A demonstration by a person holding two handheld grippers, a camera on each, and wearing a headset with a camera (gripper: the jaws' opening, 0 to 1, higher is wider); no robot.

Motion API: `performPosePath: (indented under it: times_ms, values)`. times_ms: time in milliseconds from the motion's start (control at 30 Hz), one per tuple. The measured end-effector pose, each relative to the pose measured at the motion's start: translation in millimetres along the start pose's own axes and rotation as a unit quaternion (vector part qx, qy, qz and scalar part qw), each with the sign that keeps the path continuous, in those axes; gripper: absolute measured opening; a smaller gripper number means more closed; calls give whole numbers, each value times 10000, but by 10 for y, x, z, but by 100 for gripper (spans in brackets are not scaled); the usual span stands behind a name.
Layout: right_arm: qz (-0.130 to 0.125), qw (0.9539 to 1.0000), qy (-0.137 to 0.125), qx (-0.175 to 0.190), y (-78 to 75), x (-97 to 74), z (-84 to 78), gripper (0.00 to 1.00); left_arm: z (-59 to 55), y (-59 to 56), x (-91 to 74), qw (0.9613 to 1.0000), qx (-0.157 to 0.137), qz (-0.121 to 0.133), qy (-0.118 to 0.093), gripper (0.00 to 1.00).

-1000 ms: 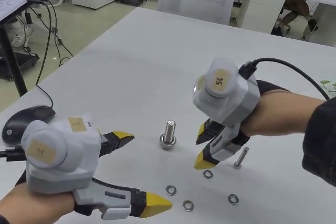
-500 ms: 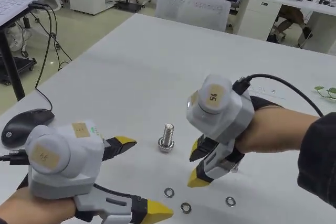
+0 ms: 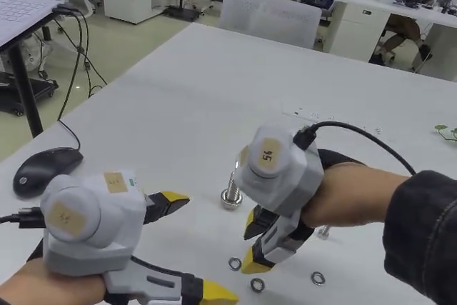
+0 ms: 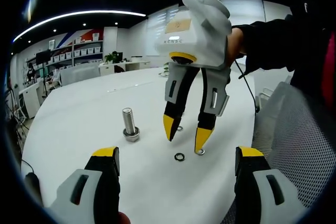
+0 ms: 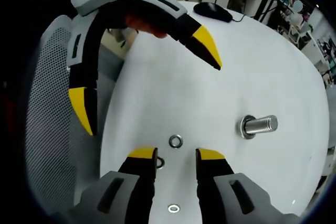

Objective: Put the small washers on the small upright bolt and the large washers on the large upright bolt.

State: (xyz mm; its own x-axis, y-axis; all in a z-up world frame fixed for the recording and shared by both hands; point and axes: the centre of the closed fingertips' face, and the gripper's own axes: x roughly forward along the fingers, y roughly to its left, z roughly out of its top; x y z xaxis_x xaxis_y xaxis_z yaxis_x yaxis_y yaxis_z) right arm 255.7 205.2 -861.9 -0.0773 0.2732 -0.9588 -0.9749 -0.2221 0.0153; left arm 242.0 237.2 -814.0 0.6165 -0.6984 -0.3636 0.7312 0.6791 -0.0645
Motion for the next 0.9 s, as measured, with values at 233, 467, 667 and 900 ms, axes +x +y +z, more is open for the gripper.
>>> performPosePath:
  times_ms: [233, 467, 667, 900]
  values:
    - [45, 10000, 49, -27, -2, 91, 3, 29, -10, -16, 7, 10000, 1, -29, 15, 91]
    - [92, 9999, 113, -80, 41, 162, 8, 27, -34, -35, 0, 10000, -11, -48, 28, 91]
    - [86, 9997, 152, -143, 60, 190, 8, 27, -55, -32, -14, 10000, -27, -47, 19, 91]
    - [-38, 9993, 201, -304, 29, 192, 3, 23, -60, -38, -12, 10000, -23, -55, 19, 91]
